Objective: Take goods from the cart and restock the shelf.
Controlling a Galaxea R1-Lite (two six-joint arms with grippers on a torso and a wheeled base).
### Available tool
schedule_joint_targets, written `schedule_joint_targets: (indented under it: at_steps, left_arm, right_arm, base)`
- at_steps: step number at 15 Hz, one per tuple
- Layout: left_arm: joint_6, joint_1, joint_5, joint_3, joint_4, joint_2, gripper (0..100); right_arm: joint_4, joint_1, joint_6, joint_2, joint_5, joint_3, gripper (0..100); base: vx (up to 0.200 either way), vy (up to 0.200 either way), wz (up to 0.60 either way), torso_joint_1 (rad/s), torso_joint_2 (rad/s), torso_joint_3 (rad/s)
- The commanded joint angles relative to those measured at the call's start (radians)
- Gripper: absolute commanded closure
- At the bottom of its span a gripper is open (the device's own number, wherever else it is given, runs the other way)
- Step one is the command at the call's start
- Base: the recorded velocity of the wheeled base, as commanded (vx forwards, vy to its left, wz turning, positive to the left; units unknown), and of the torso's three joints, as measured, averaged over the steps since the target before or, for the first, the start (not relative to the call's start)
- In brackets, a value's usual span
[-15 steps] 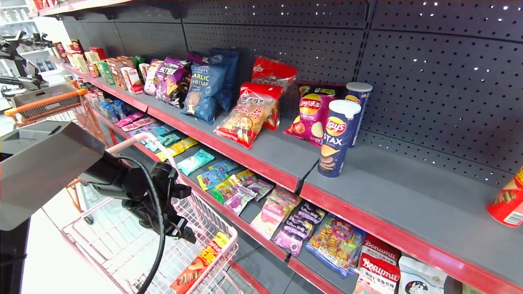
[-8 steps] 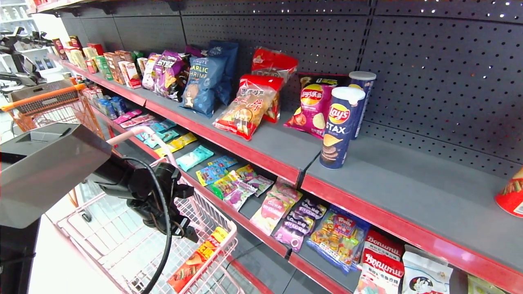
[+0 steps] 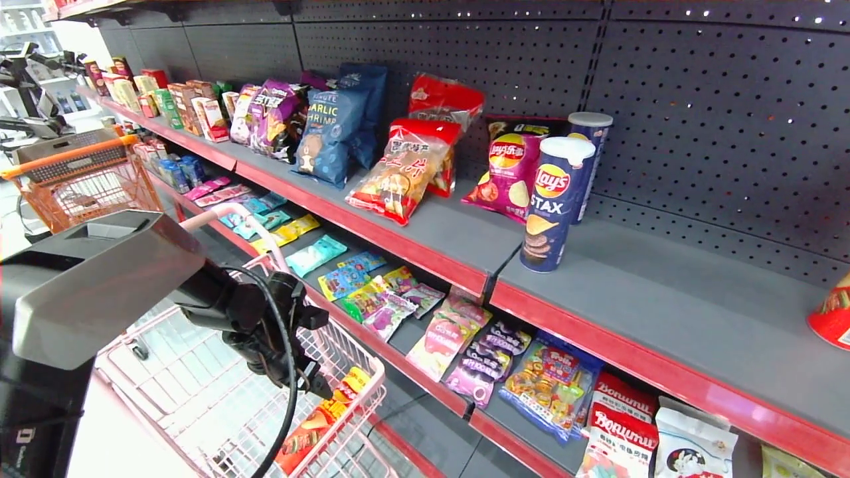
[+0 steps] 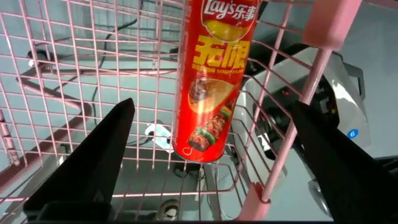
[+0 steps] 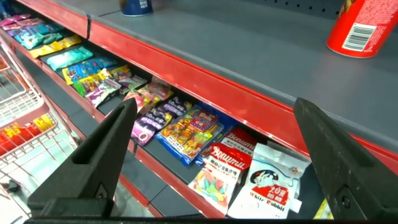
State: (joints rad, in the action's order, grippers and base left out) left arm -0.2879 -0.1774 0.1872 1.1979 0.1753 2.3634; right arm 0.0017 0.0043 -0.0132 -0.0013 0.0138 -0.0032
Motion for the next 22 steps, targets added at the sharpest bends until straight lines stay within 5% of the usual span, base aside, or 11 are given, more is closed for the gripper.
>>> schedule_joint_targets:
  at_steps: [1, 22]
  left_arm:
    - [-0.001, -0.005, 0.0, 0.008, 0.001, 0.017, 0]
    - [-0.031, -0.027, 0.012, 0.118, 0.004, 0.14, 0]
  right_arm:
    - [0.0, 0.0, -0.001, 0.001, 0.002, 0.0, 0]
    - [0.0, 0.0, -0.005, 0.001, 0.003, 0.0, 0]
  base:
    - [0.0, 0.0, 0.0, 0.0, 0.0, 0.0]
    - [0.0, 0.0, 0.0, -0.061, 0.15, 0.089]
